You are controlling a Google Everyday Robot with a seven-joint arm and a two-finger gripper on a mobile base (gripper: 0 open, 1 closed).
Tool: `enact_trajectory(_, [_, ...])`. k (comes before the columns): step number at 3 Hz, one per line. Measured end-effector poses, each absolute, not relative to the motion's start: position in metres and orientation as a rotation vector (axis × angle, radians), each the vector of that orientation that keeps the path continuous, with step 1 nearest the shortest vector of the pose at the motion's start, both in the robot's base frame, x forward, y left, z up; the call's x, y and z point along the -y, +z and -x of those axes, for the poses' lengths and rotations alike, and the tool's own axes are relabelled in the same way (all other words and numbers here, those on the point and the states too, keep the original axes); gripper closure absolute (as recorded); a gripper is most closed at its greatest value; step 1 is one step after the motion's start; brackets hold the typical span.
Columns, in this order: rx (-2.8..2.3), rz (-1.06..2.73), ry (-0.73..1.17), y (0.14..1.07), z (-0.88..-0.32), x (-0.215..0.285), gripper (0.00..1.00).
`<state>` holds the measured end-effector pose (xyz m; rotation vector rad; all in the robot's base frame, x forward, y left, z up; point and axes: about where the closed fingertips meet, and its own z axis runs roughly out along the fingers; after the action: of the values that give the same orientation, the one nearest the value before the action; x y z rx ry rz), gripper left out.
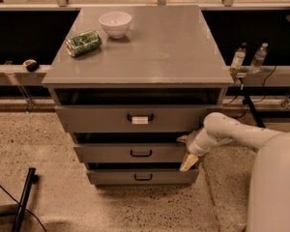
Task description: Open middle drawer
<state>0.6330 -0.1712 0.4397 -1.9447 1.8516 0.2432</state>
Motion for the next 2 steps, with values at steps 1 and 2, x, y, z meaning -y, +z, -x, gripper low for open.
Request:
enact_trajectory(1, [-1.84,1.955,0.246,0.4397,-0.6327,0.1691,0.26])
enact_trajectory(2, [-1.817,1.956,0.243,0.4441,-0.626,0.1684,0.26])
